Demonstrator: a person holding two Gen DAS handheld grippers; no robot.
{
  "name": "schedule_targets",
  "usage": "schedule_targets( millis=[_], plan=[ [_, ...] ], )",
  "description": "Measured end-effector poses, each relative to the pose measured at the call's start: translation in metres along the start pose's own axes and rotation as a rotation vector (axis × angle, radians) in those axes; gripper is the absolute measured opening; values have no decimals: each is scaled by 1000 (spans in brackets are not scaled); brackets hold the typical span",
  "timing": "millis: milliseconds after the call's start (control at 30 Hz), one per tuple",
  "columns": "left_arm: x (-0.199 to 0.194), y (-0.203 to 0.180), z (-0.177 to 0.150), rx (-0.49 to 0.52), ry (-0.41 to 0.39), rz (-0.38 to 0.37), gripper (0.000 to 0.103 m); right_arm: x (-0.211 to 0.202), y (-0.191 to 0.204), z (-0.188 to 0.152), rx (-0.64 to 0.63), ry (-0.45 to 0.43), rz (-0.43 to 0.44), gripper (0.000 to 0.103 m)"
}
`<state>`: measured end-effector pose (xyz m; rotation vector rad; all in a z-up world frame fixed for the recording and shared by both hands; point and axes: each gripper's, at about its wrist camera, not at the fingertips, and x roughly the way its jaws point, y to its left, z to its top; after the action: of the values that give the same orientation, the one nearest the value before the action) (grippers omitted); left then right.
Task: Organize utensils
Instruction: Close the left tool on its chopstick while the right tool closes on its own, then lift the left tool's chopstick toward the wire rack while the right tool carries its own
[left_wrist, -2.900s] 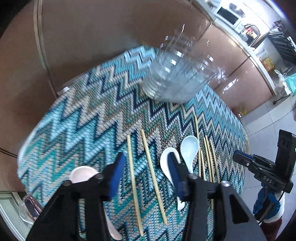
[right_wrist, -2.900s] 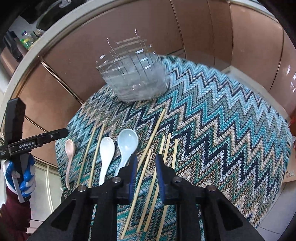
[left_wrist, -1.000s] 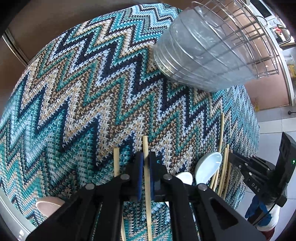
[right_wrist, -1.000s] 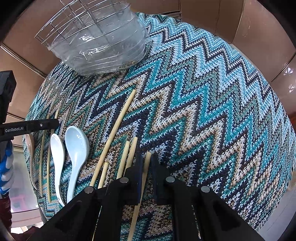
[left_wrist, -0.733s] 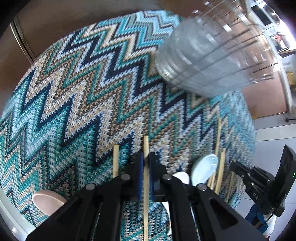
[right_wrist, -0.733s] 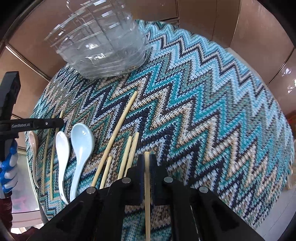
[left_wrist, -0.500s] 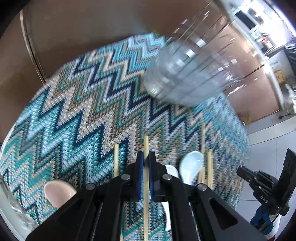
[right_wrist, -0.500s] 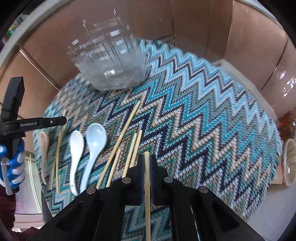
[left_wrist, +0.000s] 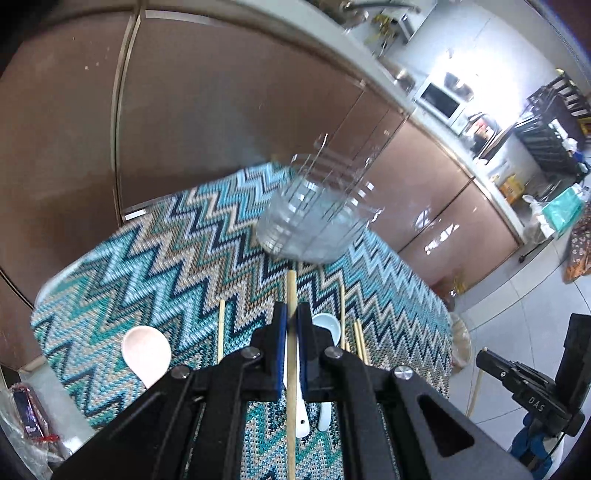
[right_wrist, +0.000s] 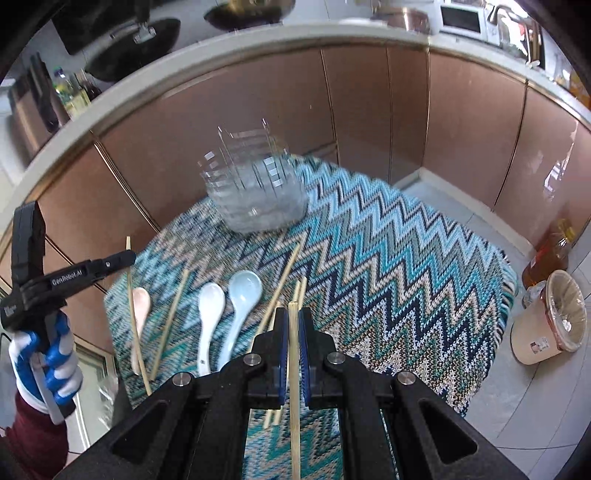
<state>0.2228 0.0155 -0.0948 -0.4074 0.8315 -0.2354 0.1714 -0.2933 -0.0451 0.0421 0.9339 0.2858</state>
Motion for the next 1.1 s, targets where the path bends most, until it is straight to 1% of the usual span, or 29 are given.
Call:
schedule_targets(
  millis=[167, 400, 600, 833, 1000, 1100],
  plan=[
    [-28, -9, 4, 28, -74, 1, 5, -26, 22, 8, -31, -72, 7, 6],
    [-57, -19, 22, 53, -178, -5, 5, -39, 52, 34, -86, -163, 58, 6],
    [-67, -22, 38, 47, -241, -20, 5, -40, 71, 64, -121, -232, 114, 6],
    [-72, -21, 60, 36, -301, -49, 5, -33, 84, 97, -146, -285, 170, 6],
    [-76, -20, 74, 33, -328, -69, 5, -29, 91, 112, -154, -310, 196, 6],
    [-81, -16, 86, 25, -355, -94, 5, -30, 94, 123, -159, -352, 224, 6]
  ],
)
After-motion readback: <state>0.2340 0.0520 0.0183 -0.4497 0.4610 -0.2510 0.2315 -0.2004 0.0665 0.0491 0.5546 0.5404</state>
